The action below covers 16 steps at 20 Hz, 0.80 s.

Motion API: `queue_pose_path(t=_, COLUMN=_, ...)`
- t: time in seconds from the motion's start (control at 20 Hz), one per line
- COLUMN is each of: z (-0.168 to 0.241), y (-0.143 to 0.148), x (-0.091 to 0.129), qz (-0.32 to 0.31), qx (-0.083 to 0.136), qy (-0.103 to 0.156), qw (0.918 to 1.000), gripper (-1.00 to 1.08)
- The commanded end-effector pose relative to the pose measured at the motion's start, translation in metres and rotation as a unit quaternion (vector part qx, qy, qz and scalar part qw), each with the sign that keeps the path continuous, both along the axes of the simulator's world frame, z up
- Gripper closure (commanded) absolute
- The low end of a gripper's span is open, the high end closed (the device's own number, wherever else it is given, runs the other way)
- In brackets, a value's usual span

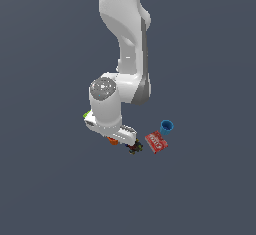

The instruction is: Pick up a designated object from a clutter of objects.

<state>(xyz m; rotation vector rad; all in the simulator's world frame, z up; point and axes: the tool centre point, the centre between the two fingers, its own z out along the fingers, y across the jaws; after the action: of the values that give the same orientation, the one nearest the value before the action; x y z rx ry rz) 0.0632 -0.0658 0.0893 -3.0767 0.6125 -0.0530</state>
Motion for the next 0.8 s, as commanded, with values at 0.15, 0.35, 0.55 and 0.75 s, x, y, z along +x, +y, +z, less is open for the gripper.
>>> queue_pose_path(t=0.15, z=0.041, y=-0.022, x=0.005, qz=0.000, qx=0.000, qy=0.001, qw=1.0000, gripper=1.08)
queue_pose_path(t=0.35, z=0.079, y=-0.043, x=0.009, qz=0.000, qx=0.000, qy=0.004, qw=1.0000, gripper=1.08)
queue_pose_path(t=0.55, z=0.118, y=-0.065, x=0.015, qz=0.000, qx=0.001, qy=0.006, qw=1.0000, gripper=1.08)
queue_pose_path(t=0.75, z=0.156, y=-0.086, x=0.020, qz=0.001, qx=0.001, qy=0.008, qw=1.0000, gripper=1.08)
